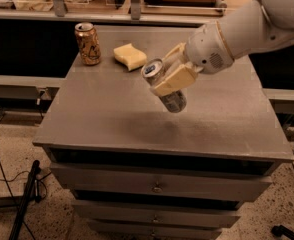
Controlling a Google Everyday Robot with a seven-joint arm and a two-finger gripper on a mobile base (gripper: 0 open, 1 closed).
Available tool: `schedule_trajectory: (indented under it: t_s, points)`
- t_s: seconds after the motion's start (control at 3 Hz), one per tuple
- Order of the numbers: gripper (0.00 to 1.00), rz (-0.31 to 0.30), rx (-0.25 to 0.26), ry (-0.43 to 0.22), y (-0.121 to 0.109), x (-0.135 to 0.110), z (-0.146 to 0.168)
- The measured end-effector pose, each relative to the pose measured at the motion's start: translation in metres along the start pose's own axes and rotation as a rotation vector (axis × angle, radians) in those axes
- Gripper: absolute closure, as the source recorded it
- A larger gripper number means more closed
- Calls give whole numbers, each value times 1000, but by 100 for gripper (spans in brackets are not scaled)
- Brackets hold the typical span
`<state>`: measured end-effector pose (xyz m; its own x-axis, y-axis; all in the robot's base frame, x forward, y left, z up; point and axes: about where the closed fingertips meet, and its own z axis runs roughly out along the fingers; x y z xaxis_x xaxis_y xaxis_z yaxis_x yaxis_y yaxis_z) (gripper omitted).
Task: Knock redbull can over
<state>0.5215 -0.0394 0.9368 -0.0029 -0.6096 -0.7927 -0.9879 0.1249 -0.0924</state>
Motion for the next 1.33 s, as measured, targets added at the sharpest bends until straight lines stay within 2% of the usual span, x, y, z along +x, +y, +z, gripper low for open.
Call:
schedule_trajectory:
  t_s: [0.33, 0.67, 1.0, 1.33]
  points:
    - [100, -69, -1, 194, -3, -10, 11]
    - [100, -142, -1, 392, -3, -8, 19]
    - [100, -218, 18, 556, -6, 4, 23]
    - [100, -292, 44, 681, -15, 16, 25]
